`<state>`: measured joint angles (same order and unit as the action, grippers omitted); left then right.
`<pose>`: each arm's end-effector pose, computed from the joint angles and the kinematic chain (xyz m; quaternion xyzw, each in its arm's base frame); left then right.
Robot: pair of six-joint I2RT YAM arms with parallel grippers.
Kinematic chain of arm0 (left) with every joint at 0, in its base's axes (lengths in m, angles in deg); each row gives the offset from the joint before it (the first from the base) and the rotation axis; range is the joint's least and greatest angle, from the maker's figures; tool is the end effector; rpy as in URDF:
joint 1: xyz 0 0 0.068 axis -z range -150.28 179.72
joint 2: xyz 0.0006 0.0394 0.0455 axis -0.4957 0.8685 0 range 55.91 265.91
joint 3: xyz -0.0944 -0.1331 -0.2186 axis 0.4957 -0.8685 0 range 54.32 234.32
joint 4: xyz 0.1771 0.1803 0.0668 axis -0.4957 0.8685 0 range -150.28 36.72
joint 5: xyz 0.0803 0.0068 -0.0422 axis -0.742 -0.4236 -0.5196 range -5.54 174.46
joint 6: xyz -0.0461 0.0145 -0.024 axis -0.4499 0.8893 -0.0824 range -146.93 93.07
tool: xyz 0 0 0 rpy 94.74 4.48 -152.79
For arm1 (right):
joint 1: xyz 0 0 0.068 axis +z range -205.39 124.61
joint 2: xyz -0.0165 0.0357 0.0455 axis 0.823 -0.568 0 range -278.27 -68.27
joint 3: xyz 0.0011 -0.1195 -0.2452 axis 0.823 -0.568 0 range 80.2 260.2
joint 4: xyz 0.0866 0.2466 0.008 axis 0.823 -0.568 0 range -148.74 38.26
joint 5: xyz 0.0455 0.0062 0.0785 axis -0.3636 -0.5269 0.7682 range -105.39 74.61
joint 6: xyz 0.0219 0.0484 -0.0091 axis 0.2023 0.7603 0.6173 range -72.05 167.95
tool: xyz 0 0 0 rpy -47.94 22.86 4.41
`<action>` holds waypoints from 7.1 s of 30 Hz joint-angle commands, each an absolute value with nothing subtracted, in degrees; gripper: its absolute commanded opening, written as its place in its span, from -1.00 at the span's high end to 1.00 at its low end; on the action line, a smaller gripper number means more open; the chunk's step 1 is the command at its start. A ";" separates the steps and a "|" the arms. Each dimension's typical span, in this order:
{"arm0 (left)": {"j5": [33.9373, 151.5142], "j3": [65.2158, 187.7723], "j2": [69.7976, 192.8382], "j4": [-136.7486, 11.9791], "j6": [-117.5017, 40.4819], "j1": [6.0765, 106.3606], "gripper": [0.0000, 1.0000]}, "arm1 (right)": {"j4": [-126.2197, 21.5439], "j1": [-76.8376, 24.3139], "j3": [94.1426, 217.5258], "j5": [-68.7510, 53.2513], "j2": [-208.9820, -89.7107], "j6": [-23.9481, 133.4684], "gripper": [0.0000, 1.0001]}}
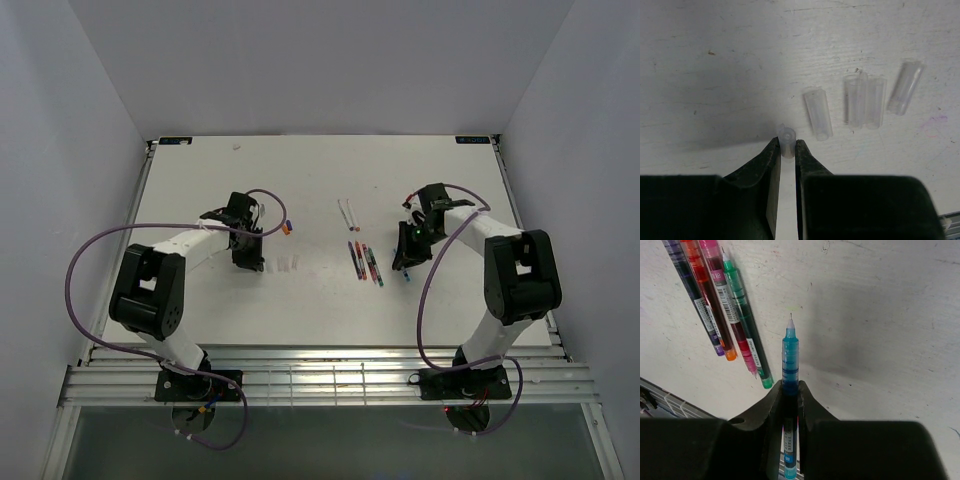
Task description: Open the pen caps
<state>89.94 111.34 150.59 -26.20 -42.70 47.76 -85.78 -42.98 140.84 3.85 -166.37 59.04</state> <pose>0.2904 -0.0982 0.1705 0.0271 0.9859 -0.0912 0.1379 0.3123 0.0807 0.1713 -0.0380 0.9728 0.1937 0.1215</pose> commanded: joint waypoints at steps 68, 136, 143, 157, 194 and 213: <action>78.85 111.54 132.54 -8.09 -85.27 32.80 -0.78 | -98.23 -38.69 135.22 13.96 -137.87 62.10 0.19; 69.79 99.94 149.60 -15.63 -94.87 4.06 1.00 | -97.36 -33.42 140.05 15.20 -146.22 61.39 0.18; 76.45 109.24 150.57 -15.55 -90.39 5.54 1.00 | -97.71 -33.42 140.84 14.14 -143.15 63.06 0.17; 95.53 125.61 150.23 -22.30 -85.03 26.63 1.00 | -91.74 -33.42 140.67 18.79 -143.67 70.09 0.17; 138.61 100.11 123.41 -51.15 -72.29 54.77 0.83 | -64.66 -21.03 145.06 26.53 -153.60 96.46 0.11; 136.67 98.62 117.96 -43.94 -70.79 54.68 0.81 | -63.08 -15.22 147.26 21.09 -152.12 99.27 0.18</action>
